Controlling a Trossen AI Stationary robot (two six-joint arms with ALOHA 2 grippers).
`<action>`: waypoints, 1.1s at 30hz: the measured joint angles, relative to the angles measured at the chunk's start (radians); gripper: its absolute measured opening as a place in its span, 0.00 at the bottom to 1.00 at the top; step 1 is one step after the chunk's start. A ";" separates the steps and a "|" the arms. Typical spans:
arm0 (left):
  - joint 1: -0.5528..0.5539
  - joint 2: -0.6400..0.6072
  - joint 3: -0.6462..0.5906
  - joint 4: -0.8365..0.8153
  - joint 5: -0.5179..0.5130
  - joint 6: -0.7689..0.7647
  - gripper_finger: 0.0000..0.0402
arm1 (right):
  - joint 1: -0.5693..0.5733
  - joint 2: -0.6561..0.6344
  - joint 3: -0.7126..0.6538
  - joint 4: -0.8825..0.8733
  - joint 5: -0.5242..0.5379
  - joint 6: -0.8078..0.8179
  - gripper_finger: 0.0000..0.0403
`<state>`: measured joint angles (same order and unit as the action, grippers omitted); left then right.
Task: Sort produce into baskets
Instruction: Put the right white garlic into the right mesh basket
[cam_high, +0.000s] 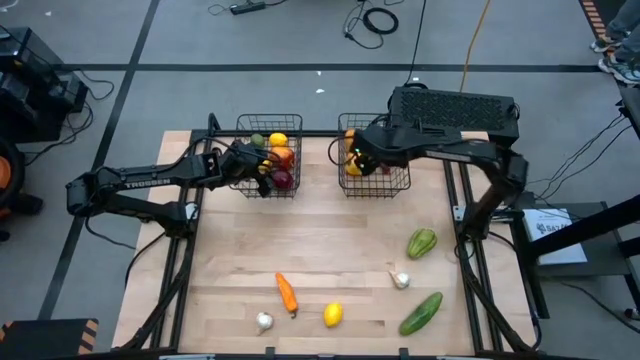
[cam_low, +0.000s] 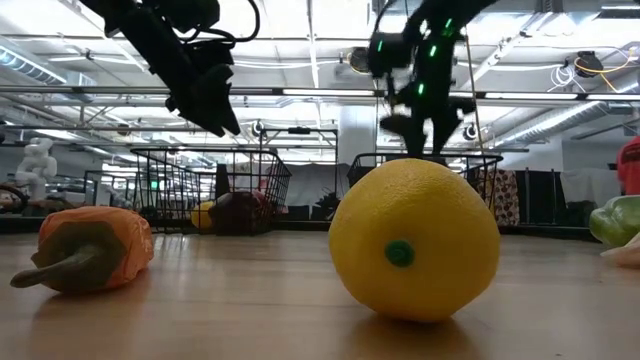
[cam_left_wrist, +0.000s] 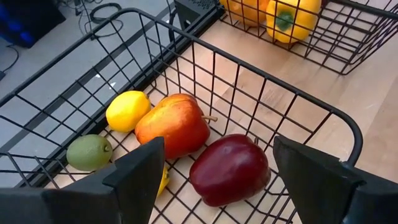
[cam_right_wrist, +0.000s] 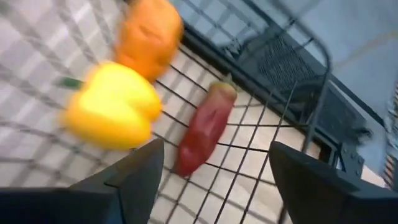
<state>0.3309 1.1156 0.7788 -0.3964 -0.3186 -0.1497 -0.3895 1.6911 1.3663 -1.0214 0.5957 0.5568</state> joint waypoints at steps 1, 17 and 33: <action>0.000 0.000 0.000 -0.001 0.000 0.000 0.76 | 0.022 -0.035 0.000 0.000 0.001 0.001 0.70; -0.039 0.000 0.000 0.101 0.024 0.038 0.76 | 0.730 -0.304 0.002 -0.302 0.008 0.518 0.72; -0.150 0.000 0.018 0.208 0.060 0.052 0.76 | 1.143 -0.026 0.001 -0.292 -0.077 0.707 0.71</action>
<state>0.1805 1.1160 0.7963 -0.1886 -0.2588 -0.0978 0.7537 1.6647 1.3670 -1.3135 0.5182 1.2637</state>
